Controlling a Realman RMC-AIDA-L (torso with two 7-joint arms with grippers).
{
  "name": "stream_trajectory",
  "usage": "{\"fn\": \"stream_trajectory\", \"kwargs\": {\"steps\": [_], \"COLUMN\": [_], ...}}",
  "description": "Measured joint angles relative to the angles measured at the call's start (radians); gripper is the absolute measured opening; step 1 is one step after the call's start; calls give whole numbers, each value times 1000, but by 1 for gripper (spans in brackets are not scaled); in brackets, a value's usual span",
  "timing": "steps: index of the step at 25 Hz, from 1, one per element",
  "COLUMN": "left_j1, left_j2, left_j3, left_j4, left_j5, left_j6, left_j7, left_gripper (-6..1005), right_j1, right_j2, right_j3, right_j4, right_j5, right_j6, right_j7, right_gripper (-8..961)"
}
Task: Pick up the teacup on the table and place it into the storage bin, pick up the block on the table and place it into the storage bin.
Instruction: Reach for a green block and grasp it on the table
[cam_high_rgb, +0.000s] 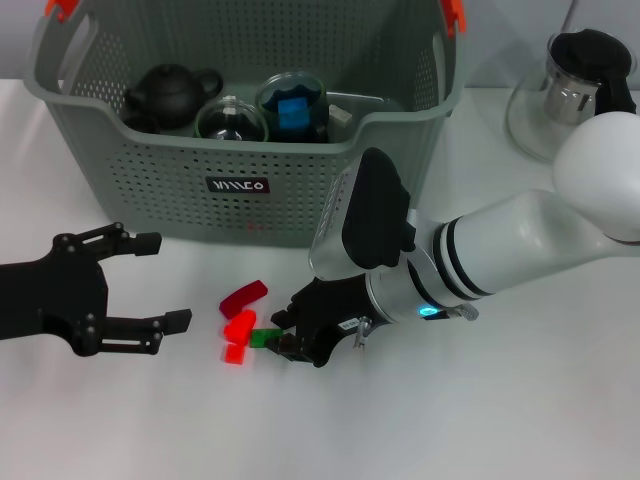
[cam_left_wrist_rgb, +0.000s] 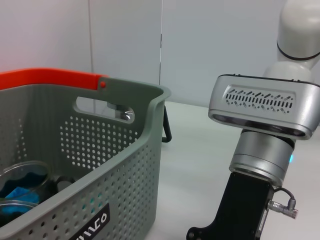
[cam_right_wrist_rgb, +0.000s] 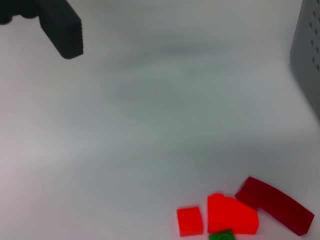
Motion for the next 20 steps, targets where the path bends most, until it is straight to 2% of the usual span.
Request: {"fn": "stream_trajectory", "kwargs": {"steps": [20], "left_j1": [0], "left_j2": [0], "left_j3": [-8], "left_j4": [0], "left_j5": [0], "left_j6": [0], "left_j7": [4], "left_gripper": [966], "right_j1": [0], "right_j2": [0], "right_j3": [-44], "right_j4": [-4], "right_j5": [43], "right_j6": [23], "right_j7": [-72], "right_gripper": [328]}}
